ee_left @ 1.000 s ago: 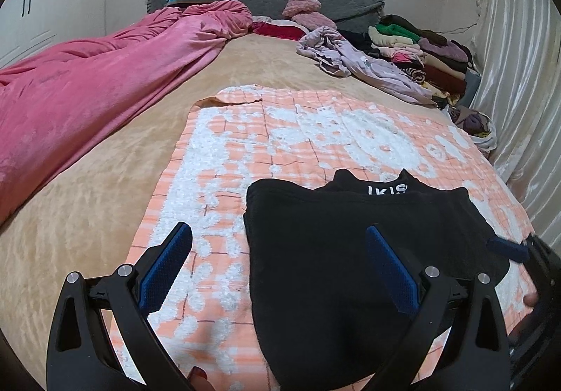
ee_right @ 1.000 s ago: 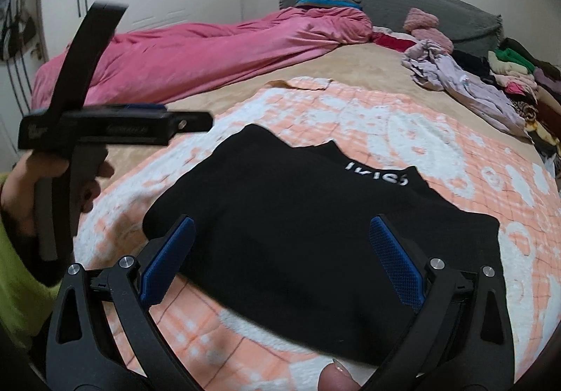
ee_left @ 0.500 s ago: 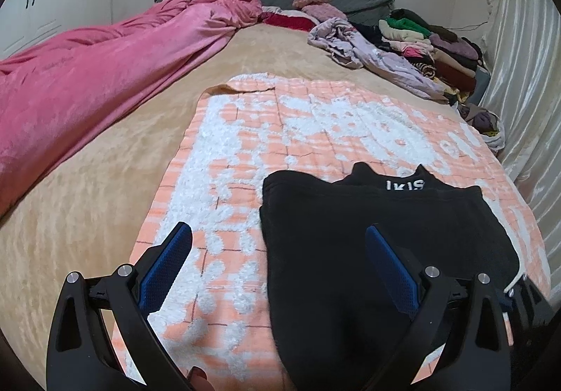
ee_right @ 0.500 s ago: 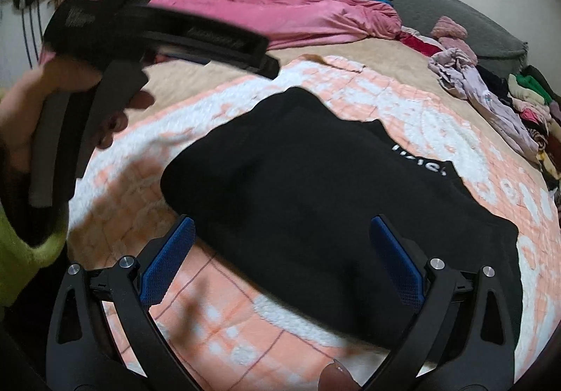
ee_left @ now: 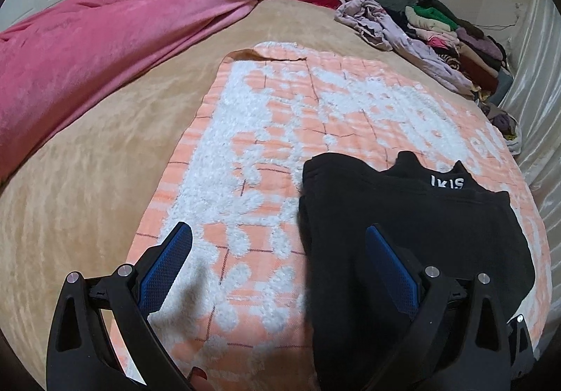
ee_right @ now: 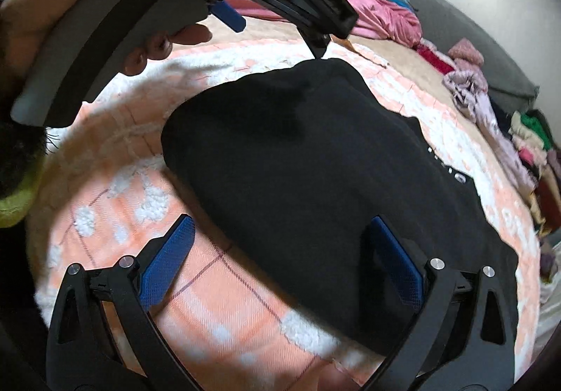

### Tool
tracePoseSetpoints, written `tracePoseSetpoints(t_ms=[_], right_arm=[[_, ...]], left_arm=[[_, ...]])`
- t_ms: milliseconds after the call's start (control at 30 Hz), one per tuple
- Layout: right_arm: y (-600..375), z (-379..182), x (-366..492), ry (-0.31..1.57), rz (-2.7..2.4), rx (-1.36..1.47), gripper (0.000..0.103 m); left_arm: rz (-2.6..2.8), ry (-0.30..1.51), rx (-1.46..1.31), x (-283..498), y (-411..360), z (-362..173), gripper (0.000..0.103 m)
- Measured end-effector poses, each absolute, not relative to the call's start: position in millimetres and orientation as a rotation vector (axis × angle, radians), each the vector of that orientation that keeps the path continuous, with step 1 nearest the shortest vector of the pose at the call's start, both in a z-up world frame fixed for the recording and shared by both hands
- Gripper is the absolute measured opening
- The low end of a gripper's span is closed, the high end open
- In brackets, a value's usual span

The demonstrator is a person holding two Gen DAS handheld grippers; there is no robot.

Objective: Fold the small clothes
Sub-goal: 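Move the right tool to the folded sweatshirt's edge and close on it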

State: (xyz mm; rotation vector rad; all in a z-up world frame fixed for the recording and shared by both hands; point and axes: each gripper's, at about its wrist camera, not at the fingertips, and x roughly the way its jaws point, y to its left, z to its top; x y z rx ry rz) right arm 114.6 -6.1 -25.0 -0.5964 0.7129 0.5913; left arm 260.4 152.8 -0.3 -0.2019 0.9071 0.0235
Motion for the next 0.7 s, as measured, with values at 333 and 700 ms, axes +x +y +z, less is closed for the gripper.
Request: tracePoseSetpoints(t_ms=[333, 700], right_arm=[[-0.8, -27.7, 129.1, 0.679, 0.519, -0.561, 0.093], [-13.2, -15.2, 136.4, 0.686, 0.617, -0.393, 0.021]], left_arm=[[0.021, 0.921, -0.189, 265.1, 148.7, -5.8, 0.098], [-0.062, 0.965, -0.263, 273.7, 142.3, -17.5, 0.098]])
